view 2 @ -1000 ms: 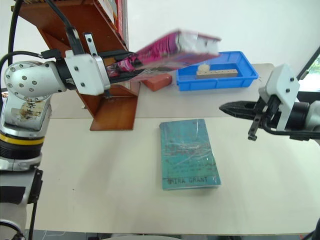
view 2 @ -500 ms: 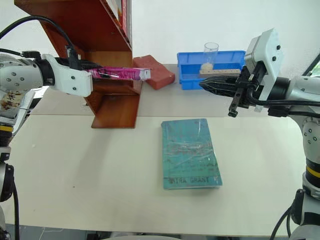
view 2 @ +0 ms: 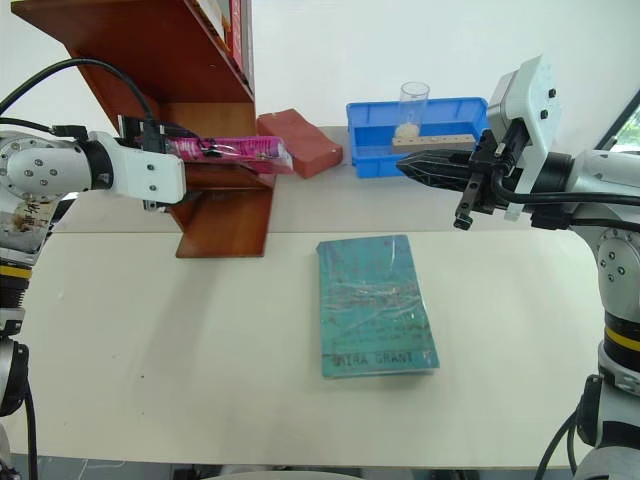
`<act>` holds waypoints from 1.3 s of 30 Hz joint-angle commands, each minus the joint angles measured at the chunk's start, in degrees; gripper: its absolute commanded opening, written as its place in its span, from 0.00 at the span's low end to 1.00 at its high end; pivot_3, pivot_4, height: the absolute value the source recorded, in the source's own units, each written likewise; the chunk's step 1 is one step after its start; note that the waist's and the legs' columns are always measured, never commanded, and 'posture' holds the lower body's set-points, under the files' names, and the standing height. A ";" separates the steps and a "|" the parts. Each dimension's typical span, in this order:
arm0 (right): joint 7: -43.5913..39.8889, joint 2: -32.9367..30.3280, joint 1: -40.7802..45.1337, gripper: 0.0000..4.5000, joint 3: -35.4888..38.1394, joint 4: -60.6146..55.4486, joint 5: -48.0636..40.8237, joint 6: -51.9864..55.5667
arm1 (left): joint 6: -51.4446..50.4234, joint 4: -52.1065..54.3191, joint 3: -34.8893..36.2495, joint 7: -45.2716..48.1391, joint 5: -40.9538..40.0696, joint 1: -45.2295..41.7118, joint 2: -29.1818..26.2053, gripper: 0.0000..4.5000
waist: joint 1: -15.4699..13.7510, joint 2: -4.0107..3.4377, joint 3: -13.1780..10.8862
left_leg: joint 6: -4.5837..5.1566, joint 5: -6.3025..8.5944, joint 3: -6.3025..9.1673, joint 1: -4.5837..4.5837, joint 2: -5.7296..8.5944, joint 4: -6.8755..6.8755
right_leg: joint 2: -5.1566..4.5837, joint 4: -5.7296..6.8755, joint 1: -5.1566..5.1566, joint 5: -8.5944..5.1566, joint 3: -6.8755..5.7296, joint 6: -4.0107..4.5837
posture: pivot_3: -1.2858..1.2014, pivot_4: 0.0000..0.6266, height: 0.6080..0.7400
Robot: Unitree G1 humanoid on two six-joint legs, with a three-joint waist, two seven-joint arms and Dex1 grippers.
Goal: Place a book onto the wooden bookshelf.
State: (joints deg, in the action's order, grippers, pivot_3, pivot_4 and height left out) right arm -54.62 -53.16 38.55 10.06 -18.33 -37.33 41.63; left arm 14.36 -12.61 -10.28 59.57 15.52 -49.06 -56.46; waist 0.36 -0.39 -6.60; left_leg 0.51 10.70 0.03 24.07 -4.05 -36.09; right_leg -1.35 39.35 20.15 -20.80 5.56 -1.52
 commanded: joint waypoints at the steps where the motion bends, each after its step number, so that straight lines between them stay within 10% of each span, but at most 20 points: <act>1: -0.04 -0.37 0.66 0.00 1.81 -0.67 -0.37 -1.59 | -3.98 4.70 4.81 2.04 -3.40 1.42 -3.45 0.99 | 0.12 0.00 0.00 | 0.00 0.00 0.00 0.00 0.00 0.00 | 0.00 0.00 0.00 0.00 0.00 0.00 | 0.52 0.24 0.31; 10: -1.24 -1.07 -1.32 0.00 1.33 0.19 1.35 -3.68 | -31.59 14.91 19.77 3.66 -23.79 1.68 -3.29 0.99 | 0.16 0.07 -0.04 | 0.00 0.00 0.01 -0.09 -0.03 -0.03 | 0.00 0.01 -0.04 -0.11 -0.07 -0.19 | 0.52 0.24 0.31; 16: -7.21 -5.30 -4.47 0.00 -1.36 2.99 7.15 -10.43 | -59.42 28.66 34.04 5.77 -51.02 14.04 -0.41 0.99 | 0.36 0.13 -0.07 | 0.00 0.00 -0.06 -0.32 -0.07 0.07 | -0.03 0.01 -0.11 -0.12 -0.13 -0.19 | 0.52 0.24 0.31; 26: -8.47 -6.65 -8.93 0.00 -0.34 4.21 9.60 -12.08 | -52.81 34.12 34.80 1.42 -45.22 40.36 1.18 0.99 | 0.23 0.32 -0.16 | -0.02 0.01 -0.13 -0.63 -0.23 0.12 | 0.05 -0.03 -0.11 0.03 -0.09 0.14 | 0.52 0.24 0.31; 39: -9.75 -7.76 -13.00 0.00 -1.02 6.37 14.98 -19.62 | -49.26 34.13 31.95 -0.77 -44.80 45.00 2.60 0.99 | -0.42 0.44 -0.10 | -0.02 0.02 -0.27 -0.62 -0.24 0.12 | -0.01 -0.09 -0.07 0.07 -0.07 0.35 | 0.52 0.24 0.31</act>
State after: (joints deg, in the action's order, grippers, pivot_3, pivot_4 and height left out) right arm -64.34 -60.27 24.50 7.58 -10.79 -22.59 23.33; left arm -35.07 20.49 21.25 59.11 -28.63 -3.95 -53.28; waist -0.06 0.05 -6.69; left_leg 0.48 10.72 -0.24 23.45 -4.30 -35.96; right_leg -1.35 39.26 20.08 -20.71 5.50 -1.15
